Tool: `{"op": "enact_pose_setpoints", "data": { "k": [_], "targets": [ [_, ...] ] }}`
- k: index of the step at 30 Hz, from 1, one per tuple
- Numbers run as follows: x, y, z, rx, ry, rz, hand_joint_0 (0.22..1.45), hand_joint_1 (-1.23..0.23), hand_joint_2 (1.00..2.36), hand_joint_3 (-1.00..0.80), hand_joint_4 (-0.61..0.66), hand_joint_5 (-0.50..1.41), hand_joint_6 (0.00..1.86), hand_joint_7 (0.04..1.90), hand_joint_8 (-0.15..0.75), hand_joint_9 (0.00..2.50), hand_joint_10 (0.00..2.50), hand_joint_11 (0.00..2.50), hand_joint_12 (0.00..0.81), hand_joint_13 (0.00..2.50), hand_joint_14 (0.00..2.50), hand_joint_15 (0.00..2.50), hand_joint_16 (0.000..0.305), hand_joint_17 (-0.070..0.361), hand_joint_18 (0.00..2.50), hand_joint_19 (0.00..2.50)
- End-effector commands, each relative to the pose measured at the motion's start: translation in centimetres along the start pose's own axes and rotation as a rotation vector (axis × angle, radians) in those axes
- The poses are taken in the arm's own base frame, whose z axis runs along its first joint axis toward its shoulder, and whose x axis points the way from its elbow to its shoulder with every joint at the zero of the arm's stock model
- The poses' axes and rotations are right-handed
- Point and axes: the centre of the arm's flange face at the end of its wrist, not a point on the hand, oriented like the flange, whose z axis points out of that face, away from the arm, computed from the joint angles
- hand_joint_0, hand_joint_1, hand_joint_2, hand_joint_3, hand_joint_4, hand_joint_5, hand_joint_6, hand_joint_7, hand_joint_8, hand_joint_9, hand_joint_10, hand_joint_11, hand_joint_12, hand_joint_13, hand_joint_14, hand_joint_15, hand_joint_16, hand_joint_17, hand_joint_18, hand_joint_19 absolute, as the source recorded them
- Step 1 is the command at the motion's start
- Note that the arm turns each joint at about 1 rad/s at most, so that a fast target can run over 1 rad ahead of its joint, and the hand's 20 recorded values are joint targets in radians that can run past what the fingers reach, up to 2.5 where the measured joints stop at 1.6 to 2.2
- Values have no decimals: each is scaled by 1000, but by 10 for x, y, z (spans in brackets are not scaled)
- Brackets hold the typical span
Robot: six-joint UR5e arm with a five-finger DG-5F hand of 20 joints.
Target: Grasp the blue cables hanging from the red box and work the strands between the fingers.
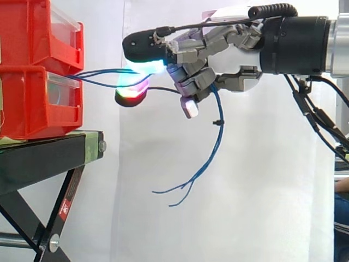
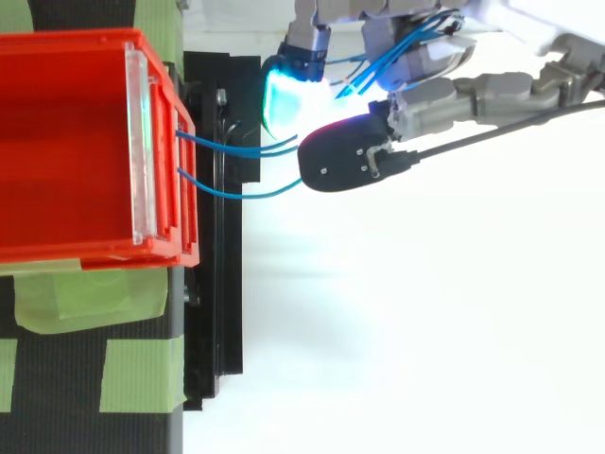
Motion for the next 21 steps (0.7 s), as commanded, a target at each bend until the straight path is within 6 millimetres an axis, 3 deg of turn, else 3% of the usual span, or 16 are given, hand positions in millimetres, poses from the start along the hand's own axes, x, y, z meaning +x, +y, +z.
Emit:
{"op": "enact_pose_setpoints", "data": {
  "k": [1, 6, 12, 17, 21],
  "targets": [
    [1, 0, 0, 0, 1, 0, 937, -670, 1019, -487, 319, 452, 16, 1283, 389, 660, 2500, 2281, 467, 787, 2500, 1619, 51, 114, 1210, 990],
    [3, 2, -1, -1, 4, 3, 870, -635, 1013, -679, 306, 434, 16, 1283, 392, 653, 2500, 2349, 478, 781, 2500, 1667, 53, 118, 1195, 956],
    [9, 3, -3, 2, 17, 35, 896, -695, 1014, -639, 311, 396, 14, 1293, 403, 615, 2500, 2322, 480, 762, 2500, 1643, 52, 117, 1165, 927],
    [12, 3, -4, 8, 30, 100, 946, -667, 1023, -285, 305, 403, 12, 1304, 400, 603, 2500, 2270, 474, 778, 2500, 1598, 50, 113, 1196, 975],
    [14, 4, -5, 8, 37, 104, 996, -634, 1021, -118, 301, 436, 11, 1330, 398, 626, 2500, 2241, 471, 799, 2500, 1584, 52, 117, 1197, 877]
  ]
}}
